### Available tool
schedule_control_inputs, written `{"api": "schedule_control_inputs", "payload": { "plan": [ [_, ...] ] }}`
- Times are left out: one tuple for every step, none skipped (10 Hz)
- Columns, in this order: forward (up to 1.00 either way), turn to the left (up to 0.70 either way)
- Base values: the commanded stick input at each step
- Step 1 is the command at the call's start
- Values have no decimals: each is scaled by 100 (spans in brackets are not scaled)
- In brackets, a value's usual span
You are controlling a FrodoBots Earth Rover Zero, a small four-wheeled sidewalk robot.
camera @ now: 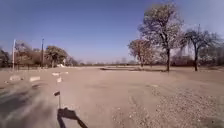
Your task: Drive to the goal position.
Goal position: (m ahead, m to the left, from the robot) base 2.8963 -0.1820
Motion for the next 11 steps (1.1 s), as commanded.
{"api": "schedule_control_inputs", "payload": {
  "plan": [
    [70,0],
    [70,0],
    [70,0],
    [70,0],
    [70,0],
    [70,0],
    [70,0],
    [70,0],
    [70,0],
    [70,0],
    [70,0]
  ]
}}
